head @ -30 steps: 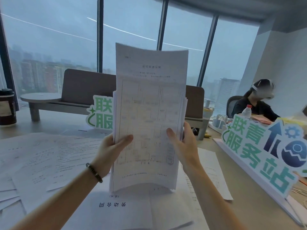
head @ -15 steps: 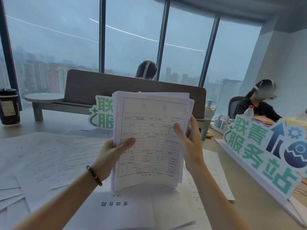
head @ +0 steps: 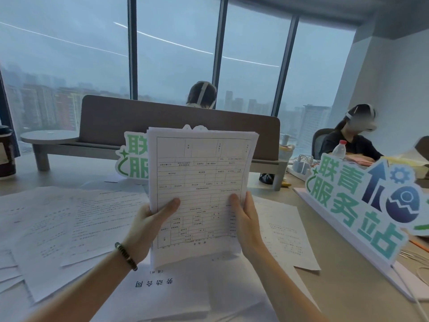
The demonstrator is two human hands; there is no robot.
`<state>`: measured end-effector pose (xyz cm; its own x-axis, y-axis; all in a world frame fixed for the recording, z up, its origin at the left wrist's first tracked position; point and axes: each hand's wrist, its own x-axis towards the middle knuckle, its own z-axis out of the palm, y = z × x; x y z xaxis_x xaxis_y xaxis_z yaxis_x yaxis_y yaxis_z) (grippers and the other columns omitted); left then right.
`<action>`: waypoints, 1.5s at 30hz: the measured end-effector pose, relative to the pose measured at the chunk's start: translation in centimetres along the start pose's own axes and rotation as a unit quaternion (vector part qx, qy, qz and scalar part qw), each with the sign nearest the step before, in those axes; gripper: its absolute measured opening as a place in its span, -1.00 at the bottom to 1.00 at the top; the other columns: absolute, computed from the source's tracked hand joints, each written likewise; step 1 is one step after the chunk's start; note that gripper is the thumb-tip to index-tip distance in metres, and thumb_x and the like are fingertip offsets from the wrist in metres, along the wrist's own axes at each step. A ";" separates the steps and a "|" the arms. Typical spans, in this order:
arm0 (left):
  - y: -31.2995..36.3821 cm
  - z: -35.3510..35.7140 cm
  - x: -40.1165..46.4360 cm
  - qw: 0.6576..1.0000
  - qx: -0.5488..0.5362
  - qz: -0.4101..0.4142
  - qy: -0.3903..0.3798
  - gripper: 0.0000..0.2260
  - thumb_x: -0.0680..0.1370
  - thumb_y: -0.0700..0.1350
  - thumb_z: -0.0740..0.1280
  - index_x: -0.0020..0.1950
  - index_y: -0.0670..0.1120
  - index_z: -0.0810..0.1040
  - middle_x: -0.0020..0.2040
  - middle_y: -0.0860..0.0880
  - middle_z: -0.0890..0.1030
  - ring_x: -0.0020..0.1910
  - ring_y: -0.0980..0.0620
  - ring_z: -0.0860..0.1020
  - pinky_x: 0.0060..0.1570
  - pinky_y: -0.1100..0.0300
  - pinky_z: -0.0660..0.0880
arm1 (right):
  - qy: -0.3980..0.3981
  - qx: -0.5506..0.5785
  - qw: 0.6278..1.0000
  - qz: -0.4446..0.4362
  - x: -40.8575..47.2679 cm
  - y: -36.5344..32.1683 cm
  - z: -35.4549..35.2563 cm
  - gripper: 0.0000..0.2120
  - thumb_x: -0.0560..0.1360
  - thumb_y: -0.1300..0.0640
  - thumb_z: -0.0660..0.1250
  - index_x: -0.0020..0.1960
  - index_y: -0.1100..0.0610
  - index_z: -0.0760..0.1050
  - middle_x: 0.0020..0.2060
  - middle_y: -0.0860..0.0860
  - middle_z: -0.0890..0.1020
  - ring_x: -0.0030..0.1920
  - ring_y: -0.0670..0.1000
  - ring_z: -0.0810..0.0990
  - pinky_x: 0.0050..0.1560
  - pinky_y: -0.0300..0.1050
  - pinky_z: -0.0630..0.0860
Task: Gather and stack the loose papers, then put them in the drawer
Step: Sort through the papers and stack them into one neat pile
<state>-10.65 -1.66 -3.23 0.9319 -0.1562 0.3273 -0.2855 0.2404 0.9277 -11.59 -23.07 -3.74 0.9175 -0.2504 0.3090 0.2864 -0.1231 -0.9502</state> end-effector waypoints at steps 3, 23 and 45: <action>-0.9 0.1 -0.3 0.998 0.056 0.004 0.007 -0.49 0.26 0.28 0.51 0.09 0.03 0.64 0.00 -0.01 0.73 -0.02 0.00 0.70 -0.11 0.09 0.65 | -0.016 -0.059 0.998 0.012 -0.5 0.8 0.0 -0.90 0.68 -0.02 0.14 0.18 -0.07 0.31 0.10 -0.25 0.56 0.05 -0.19 0.57 -0.04 -0.22 0.54; -5.5 -2.4 2.4 0.921 0.312 -0.233 0.029 -0.74 0.62 -0.05 0.28 0.10 -0.23 0.62 -0.05 -0.19 0.69 -0.09 -0.18 0.67 -0.01 -0.01 0.60 | -0.099 -0.594 0.774 0.193 2.9 4.1 -7.3 -0.43 0.54 -0.27 0.11 0.45 0.00 0.28 0.40 0.11 0.43 0.40 0.24 0.37 0.42 0.35 0.21; -4.5 -1.7 2.0 0.922 0.287 -0.257 0.032 -0.73 0.63 -0.07 0.27 0.17 -0.25 0.56 -0.06 -0.19 0.67 -0.14 -0.16 0.65 -0.28 0.15 0.53 | 0.036 -0.452 0.873 0.180 2.9 4.0 -8.8 -0.33 0.50 -0.11 0.41 0.50 0.06 0.26 0.38 0.18 0.30 0.37 0.22 0.36 0.30 0.08 0.41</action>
<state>-7.08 -1.44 -7.08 0.9832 -0.0463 -0.1768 0.1440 -0.3995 0.9053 -10.22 -32.73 -6.33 0.8744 -0.4842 0.0299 -0.3812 -0.7240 -0.5749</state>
